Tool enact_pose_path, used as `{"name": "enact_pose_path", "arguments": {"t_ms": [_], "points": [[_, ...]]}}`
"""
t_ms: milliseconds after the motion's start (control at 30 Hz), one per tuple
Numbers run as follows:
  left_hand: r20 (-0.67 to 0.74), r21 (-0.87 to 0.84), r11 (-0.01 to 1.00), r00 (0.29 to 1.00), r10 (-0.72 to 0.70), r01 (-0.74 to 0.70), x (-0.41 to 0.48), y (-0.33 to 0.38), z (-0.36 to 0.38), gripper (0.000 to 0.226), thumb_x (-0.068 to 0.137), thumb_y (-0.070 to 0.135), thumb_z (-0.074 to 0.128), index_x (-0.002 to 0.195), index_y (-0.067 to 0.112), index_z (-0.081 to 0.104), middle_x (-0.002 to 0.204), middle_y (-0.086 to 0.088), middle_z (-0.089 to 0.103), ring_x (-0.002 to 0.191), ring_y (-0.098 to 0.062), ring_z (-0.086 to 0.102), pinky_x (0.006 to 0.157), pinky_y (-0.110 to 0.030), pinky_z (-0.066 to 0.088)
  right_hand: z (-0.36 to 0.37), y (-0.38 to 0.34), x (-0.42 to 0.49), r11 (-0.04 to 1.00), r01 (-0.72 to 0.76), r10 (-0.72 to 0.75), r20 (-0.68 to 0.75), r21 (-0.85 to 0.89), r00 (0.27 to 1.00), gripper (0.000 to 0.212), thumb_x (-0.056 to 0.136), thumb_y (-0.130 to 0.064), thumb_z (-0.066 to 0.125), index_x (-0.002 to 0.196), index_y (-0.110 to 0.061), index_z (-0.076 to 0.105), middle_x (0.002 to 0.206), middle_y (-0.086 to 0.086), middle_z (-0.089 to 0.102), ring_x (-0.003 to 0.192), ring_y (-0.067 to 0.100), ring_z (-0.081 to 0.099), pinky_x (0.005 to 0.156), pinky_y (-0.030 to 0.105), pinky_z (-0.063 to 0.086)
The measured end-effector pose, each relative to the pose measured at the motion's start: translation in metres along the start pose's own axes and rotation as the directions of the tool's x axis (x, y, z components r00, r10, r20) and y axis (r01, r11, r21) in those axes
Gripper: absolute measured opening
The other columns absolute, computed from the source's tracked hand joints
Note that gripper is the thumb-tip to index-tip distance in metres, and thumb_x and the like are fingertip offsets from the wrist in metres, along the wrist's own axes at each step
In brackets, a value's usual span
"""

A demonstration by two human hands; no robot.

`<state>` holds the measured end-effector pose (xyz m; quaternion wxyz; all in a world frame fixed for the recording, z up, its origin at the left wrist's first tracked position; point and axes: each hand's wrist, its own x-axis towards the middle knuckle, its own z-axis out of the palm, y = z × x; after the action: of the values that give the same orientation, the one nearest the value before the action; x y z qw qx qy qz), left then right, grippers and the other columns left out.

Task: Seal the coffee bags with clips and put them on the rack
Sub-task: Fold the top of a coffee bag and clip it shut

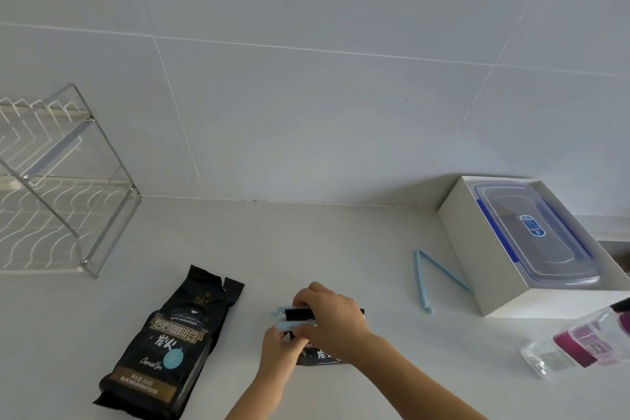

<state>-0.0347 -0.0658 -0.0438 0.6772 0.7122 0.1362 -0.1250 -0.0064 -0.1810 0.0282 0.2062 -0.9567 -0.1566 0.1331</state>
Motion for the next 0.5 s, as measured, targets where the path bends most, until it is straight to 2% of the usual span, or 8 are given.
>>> {"name": "enact_pose_path", "arguments": {"t_ms": [100,167,233,267,300,367,500], "points": [[-0.019,0.022,0.998,0.999,-0.051,0.051,0.000,-0.001,-0.002,0.023,0.079,0.010,0.065,0.060,0.023,0.065,0.048,0.009,0.059,0.045,0.001,0.053,0.045,-0.013,0.041,0.003,0.001,0.000,0.999,-0.038,0.041,-0.090,0.034,0.995,0.020,0.080,-0.035,0.060,0.099,-0.029,0.056,0.101,-0.008,0.058,0.085,0.018,0.060,0.064,0.026,0.033],[0.022,0.072,0.996,0.999,-0.050,0.048,0.002,0.001,-0.004,0.020,0.079,0.010,0.063,0.063,0.021,0.064,0.049,0.008,0.058,0.044,0.002,0.054,0.045,-0.011,0.041,0.004,0.003,0.000,0.999,-0.031,0.033,-0.102,0.028,0.994,0.018,0.082,-0.034,0.058,0.099,-0.029,0.057,0.101,-0.008,0.059,0.084,0.018,0.061,0.063,0.026,0.033],[0.083,0.099,0.995,0.996,-0.041,0.033,0.003,0.007,-0.010,0.010,0.081,0.006,0.061,0.073,0.010,0.065,0.058,0.000,0.058,0.048,-0.001,0.055,0.046,-0.008,0.040,0.004,0.005,-0.001,0.999,-0.026,0.030,-0.102,0.039,0.994,0.018,0.083,-0.034,0.057,0.099,-0.029,0.059,0.100,-0.008,0.059,0.084,0.018,0.061,0.063,0.026,0.033],[0.104,0.095,0.995,0.994,-0.025,0.015,0.003,0.011,-0.014,0.005,0.082,0.005,0.062,0.083,0.005,0.066,0.066,-0.004,0.062,0.056,-0.003,0.060,0.050,-0.008,0.043,0.004,0.007,-0.001,0.999,-0.028,0.032,-0.107,0.045,0.994,0.017,0.083,-0.034,0.057,0.099,-0.029,0.059,0.100,-0.008,0.060,0.085,0.018,0.061,0.063,0.026,0.032],[0.109,0.081,0.997,0.994,0.003,-0.011,0.003,0.013,-0.018,0.010,0.083,0.004,0.063,0.092,0.005,0.067,0.077,-0.007,0.067,0.068,-0.007,0.065,0.057,-0.008,0.047,0.003,0.008,-0.002,0.998,-0.029,0.034,-0.114,0.051,0.993,0.017,0.084,-0.036,0.056,0.099,-0.030,0.060,0.099,-0.007,0.060,0.084,0.018,0.061,0.062,0.026,0.033],[0.085,0.055,0.997,0.995,0.051,-0.055,0.002,0.019,-0.028,0.021,0.082,0.004,0.066,0.102,0.012,0.067,0.093,-0.006,0.073,0.088,-0.013,0.069,0.069,-0.014,0.052,0.003,0.010,-0.003,0.998,-0.026,0.033,-0.128,0.056,0.991,0.019,0.085,-0.041,0.056,0.099,-0.030,0.062,0.098,-0.007,0.060,0.082,0.017,0.061,0.061,0.027,0.034],[0.113,0.146,0.978,0.985,0.133,-0.149,-0.001,0.027,-0.044,0.017,0.082,0.014,0.069,0.091,0.028,0.072,0.092,0.006,0.076,0.090,-0.005,0.068,0.073,-0.015,0.048,0.003,0.009,-0.004,0.999,-0.013,0.018,-0.120,0.045,0.993,0.017,0.084,-0.038,0.058,0.100,-0.031,0.062,0.098,-0.007,0.060,0.083,0.018,0.061,0.061,0.027,0.033]]}}
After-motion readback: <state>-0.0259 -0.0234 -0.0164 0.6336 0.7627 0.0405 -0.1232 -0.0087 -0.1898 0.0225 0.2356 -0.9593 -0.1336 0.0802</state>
